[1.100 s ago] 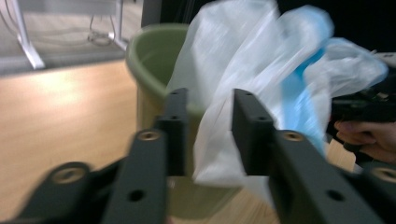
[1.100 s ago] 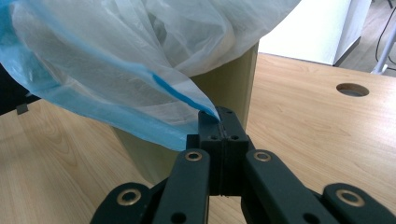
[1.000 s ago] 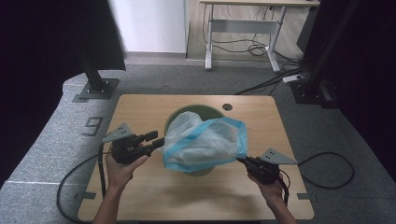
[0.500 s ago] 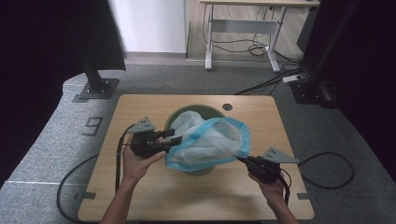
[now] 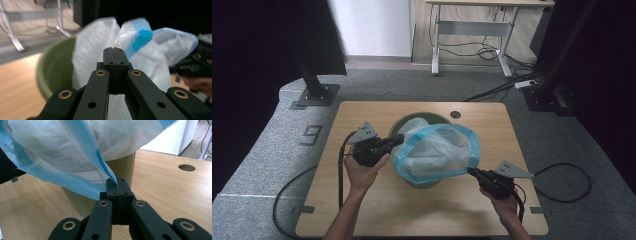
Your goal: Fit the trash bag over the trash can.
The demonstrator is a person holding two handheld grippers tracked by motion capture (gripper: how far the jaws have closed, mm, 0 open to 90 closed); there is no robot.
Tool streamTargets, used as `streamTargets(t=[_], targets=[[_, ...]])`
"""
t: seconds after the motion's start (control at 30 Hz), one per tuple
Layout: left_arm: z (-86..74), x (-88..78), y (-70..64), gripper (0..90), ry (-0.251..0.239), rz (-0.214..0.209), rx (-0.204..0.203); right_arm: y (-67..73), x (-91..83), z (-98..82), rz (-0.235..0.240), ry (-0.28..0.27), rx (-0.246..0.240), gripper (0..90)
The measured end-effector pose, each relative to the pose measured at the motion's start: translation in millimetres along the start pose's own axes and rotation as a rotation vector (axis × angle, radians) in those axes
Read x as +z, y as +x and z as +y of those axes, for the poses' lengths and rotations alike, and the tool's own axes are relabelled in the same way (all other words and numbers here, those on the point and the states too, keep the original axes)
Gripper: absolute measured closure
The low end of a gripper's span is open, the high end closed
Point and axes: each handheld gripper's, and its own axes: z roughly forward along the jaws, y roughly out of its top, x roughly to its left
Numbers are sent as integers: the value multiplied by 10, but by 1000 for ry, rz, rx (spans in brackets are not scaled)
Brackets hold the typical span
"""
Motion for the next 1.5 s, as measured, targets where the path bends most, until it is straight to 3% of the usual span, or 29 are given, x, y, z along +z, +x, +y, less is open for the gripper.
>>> streamTargets(t=[0.23,0.27,0.47,0.77,1.07,1.5], targets=[[42,-73,152,900,-15,38,-25,24,27,-29,0,7,-10,886],[23,-101,206,900,-33,54,-39,24,33,-41,0,11,-10,886],[-61,-132,321,900,-34,74,-65,3,44,-114,5,24,3,886],[-223,-189,409,900,4,70,-94,40,103,-294,17,52,23,886],[-465,-236,507,900,2,45,-160,63,160,-416,34,77,39,886],[-614,-367,518,900,12,51,-154,66,198,-442,42,99,39,886]])
